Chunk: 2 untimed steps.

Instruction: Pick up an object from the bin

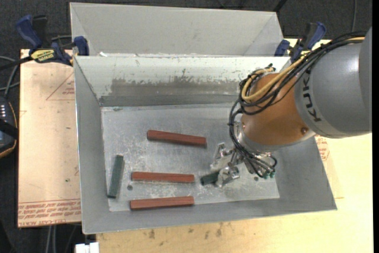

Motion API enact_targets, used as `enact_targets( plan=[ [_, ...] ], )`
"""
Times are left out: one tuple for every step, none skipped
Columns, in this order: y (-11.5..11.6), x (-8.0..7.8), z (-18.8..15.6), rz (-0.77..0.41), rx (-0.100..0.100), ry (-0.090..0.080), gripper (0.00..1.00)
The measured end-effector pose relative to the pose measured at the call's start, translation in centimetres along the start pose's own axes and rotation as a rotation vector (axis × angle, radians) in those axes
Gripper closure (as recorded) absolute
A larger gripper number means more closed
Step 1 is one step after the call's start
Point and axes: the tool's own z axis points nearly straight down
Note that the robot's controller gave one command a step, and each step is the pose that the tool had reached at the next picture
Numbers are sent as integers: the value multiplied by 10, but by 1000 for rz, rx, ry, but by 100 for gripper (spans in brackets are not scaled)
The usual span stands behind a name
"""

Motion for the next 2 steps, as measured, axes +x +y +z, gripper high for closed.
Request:
enact_targets(
  plan=[
    [0,1,-2,0,-1,4,100],
    [1,3,-13,-1,-3,12,100]
  ],
)
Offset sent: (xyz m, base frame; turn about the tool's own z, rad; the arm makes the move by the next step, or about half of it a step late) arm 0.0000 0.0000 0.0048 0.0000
